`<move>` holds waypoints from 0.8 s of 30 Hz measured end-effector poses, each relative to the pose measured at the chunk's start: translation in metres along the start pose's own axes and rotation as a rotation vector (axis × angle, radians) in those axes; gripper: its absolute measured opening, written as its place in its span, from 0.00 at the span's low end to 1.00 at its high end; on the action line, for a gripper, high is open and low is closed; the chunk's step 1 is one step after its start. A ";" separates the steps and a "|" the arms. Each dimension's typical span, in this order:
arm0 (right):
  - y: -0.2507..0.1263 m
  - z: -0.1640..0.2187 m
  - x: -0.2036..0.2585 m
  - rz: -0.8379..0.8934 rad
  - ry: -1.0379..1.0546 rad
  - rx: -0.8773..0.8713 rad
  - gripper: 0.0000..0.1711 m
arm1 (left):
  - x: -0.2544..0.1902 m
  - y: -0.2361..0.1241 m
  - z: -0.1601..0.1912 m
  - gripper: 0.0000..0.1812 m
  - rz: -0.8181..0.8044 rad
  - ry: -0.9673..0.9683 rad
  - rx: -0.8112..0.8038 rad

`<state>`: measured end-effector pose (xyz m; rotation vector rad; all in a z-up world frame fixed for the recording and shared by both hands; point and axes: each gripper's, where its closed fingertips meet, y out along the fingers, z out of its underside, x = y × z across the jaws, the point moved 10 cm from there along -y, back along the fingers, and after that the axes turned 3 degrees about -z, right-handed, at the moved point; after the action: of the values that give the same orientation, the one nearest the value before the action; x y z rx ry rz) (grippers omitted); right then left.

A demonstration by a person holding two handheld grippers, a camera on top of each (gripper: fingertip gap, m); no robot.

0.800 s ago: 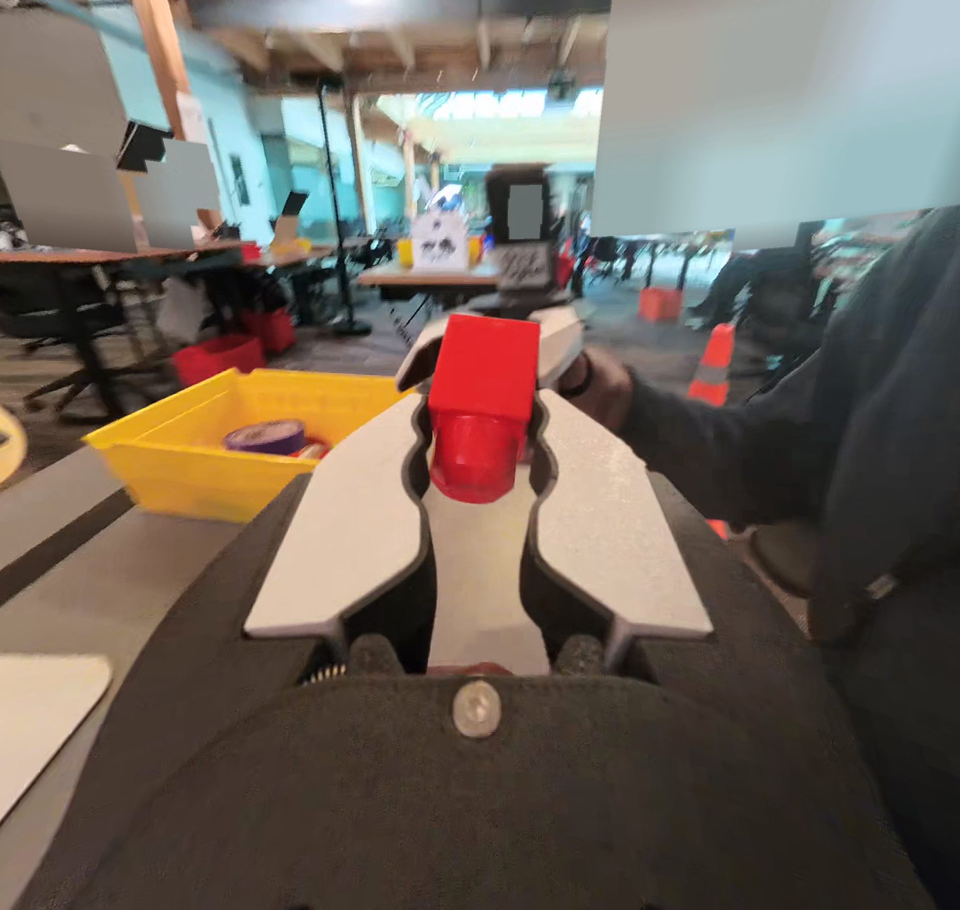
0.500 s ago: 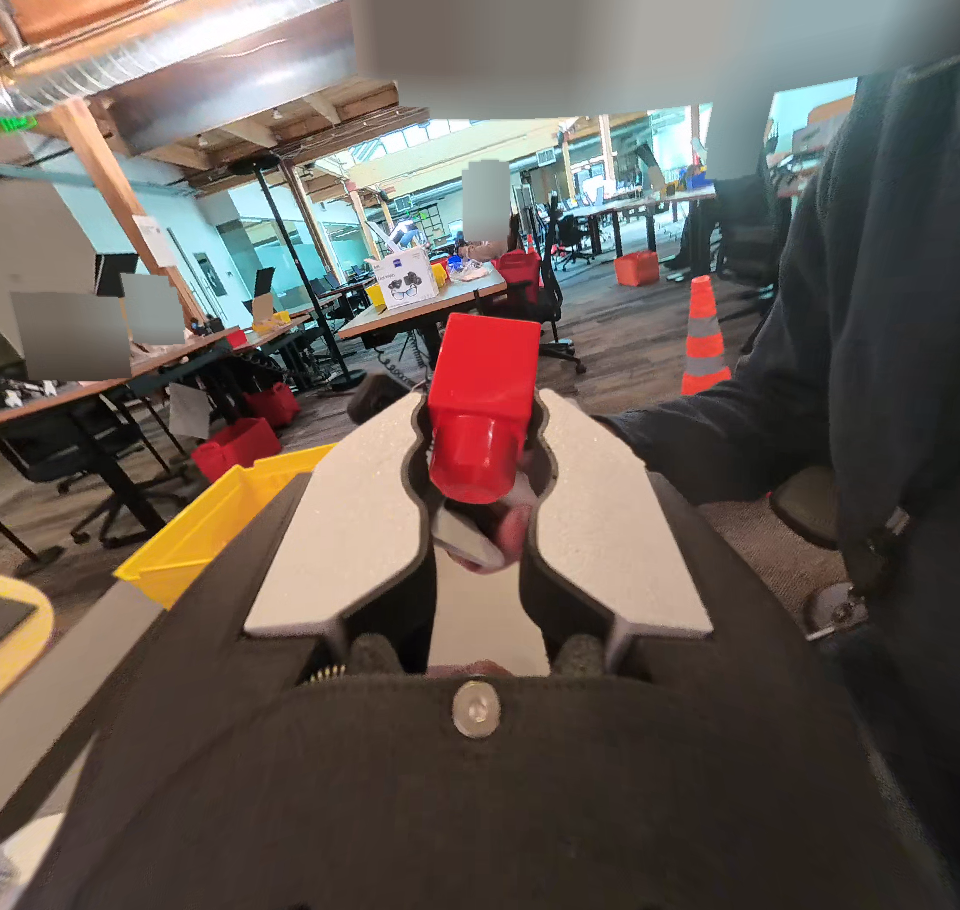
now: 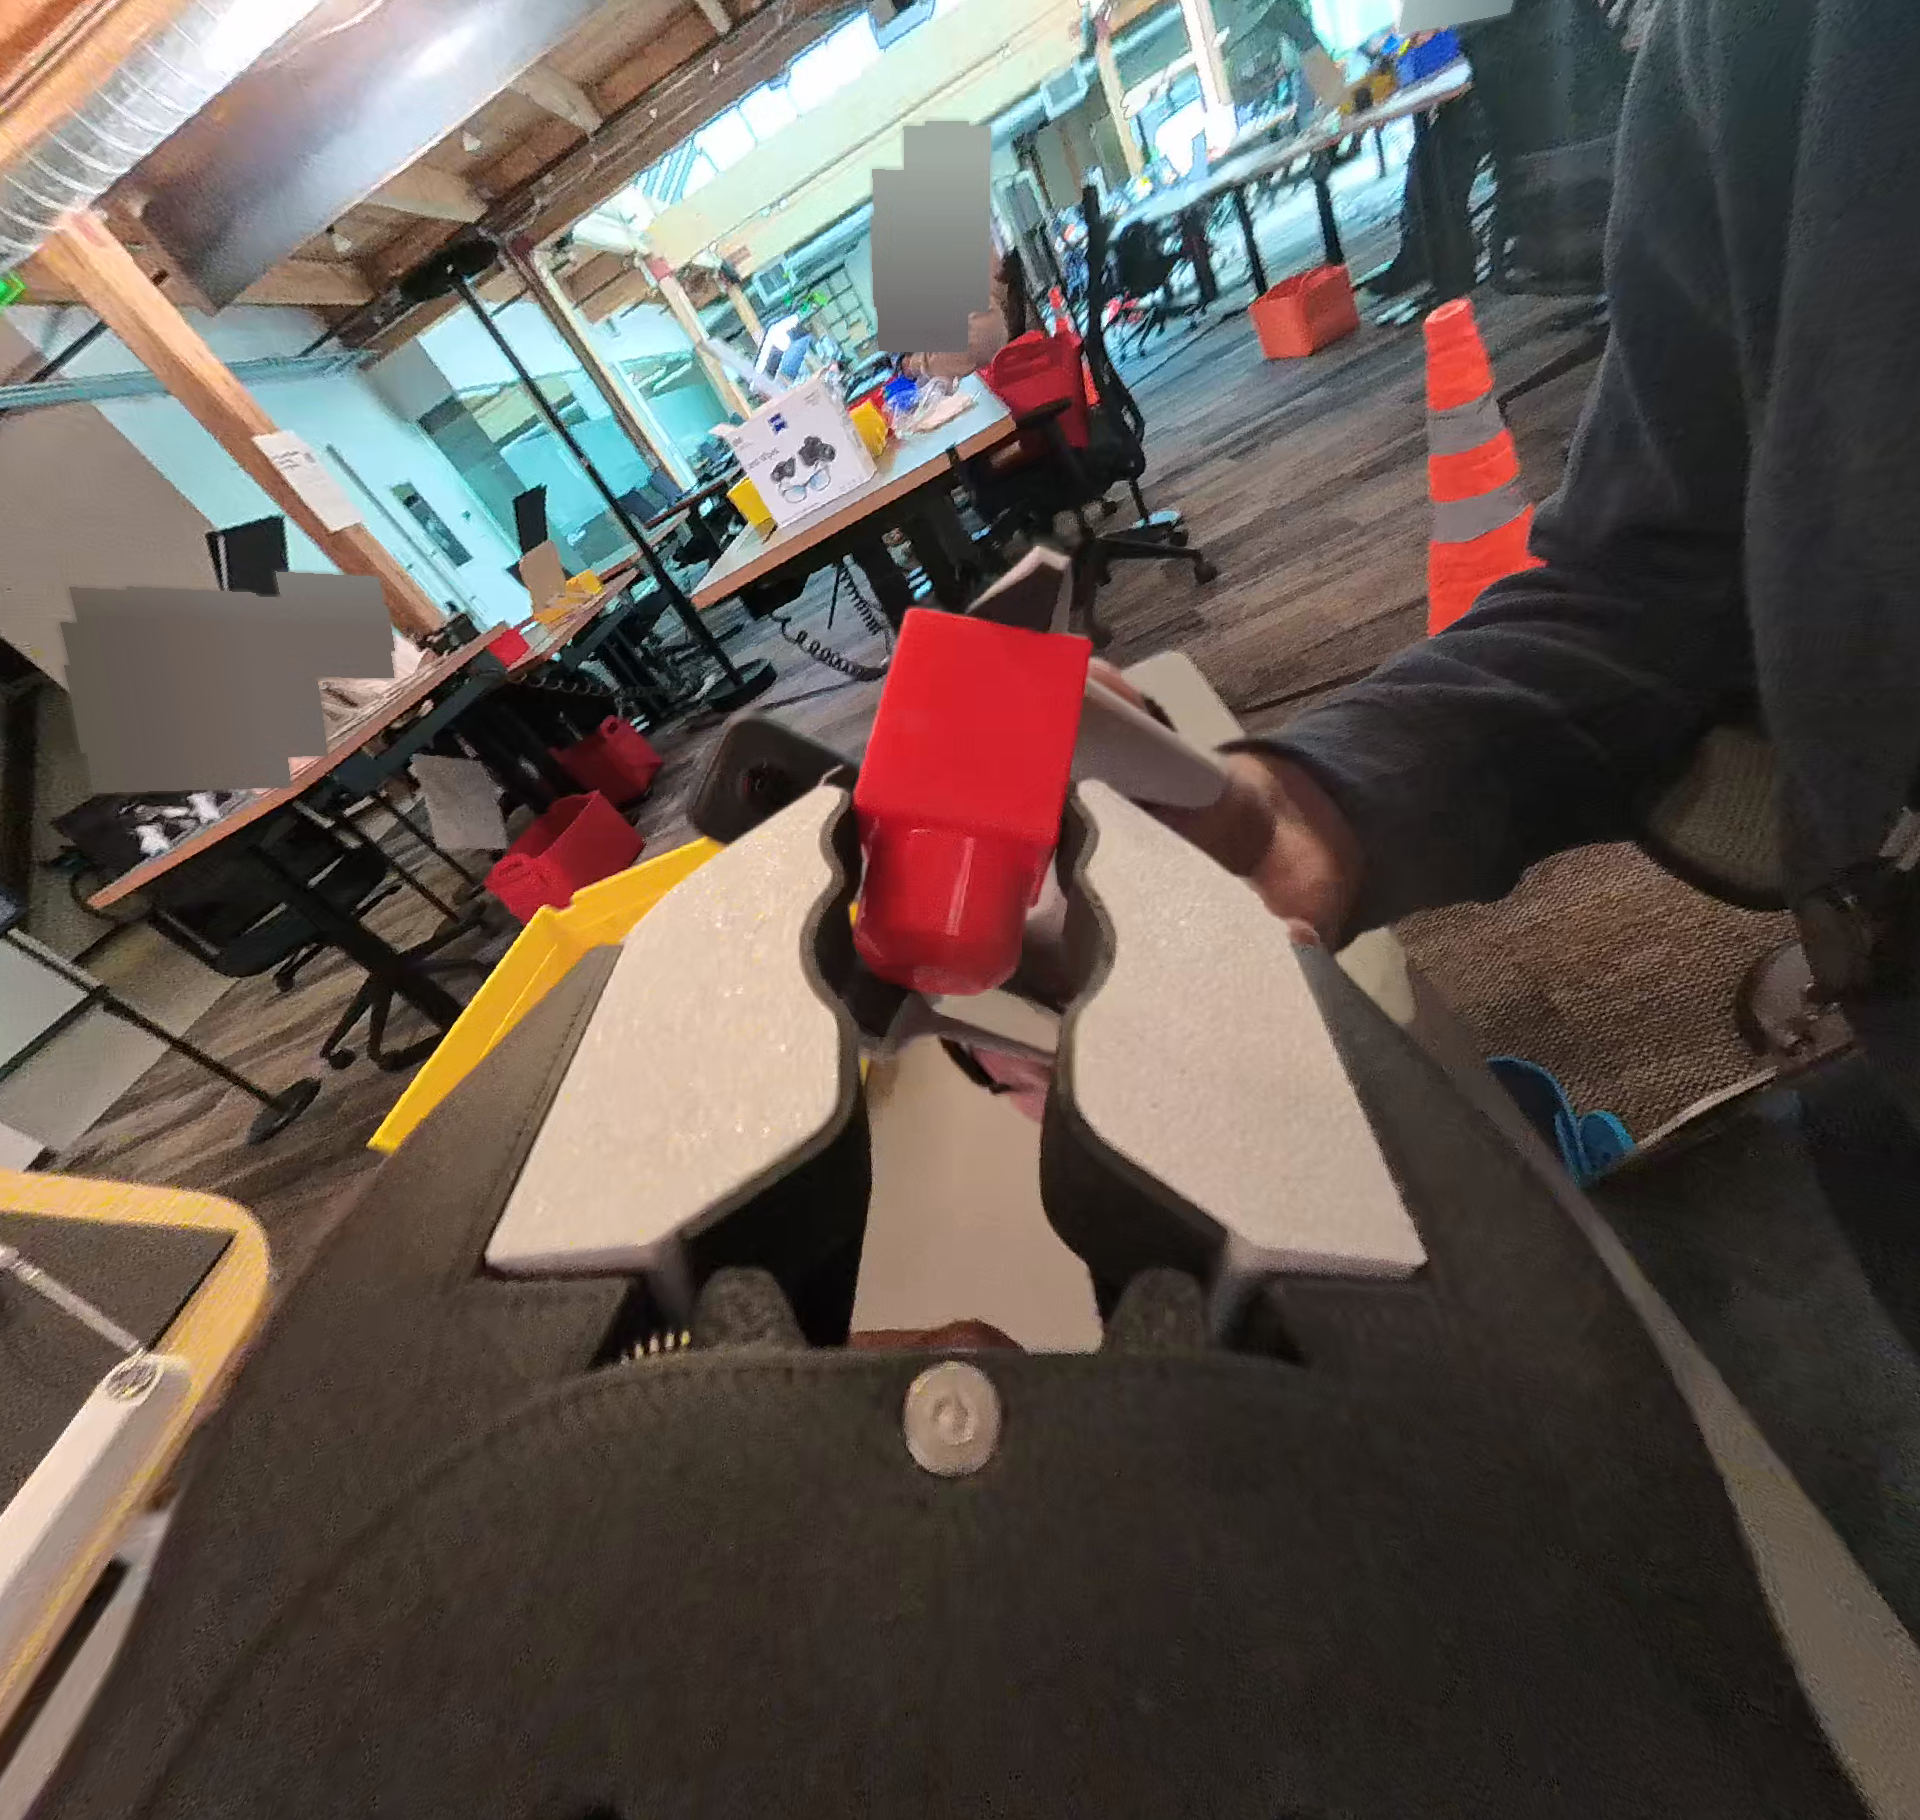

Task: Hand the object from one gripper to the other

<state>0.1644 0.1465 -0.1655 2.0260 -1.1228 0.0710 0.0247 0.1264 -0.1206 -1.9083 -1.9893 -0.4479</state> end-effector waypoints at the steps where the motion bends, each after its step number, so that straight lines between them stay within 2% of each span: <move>1: -0.002 -0.001 0.000 0.046 -0.029 0.026 0.39 | 0.000 -0.001 0.002 0.20 -0.010 0.017 0.028; 8: -0.018 -0.016 0.000 0.455 -0.203 0.244 0.39 | -0.005 0.001 0.007 0.33 -0.148 0.206 0.264; 14: -0.024 -0.021 -0.005 0.886 -0.352 0.462 0.39 | -0.014 0.021 0.018 0.34 -0.290 0.441 0.489; 20: -0.020 -0.016 -0.010 1.036 -0.376 0.526 0.39 | -0.016 0.035 0.047 0.30 -0.422 0.585 0.712; 24: -0.017 -0.013 -0.015 1.092 -0.397 0.573 0.39 | -0.018 0.037 0.053 0.22 -0.472 0.641 0.736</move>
<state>0.1720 0.1701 -0.1737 1.6395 -2.5862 0.6142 0.0609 0.1363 -0.1767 -0.7300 -1.7764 -0.3152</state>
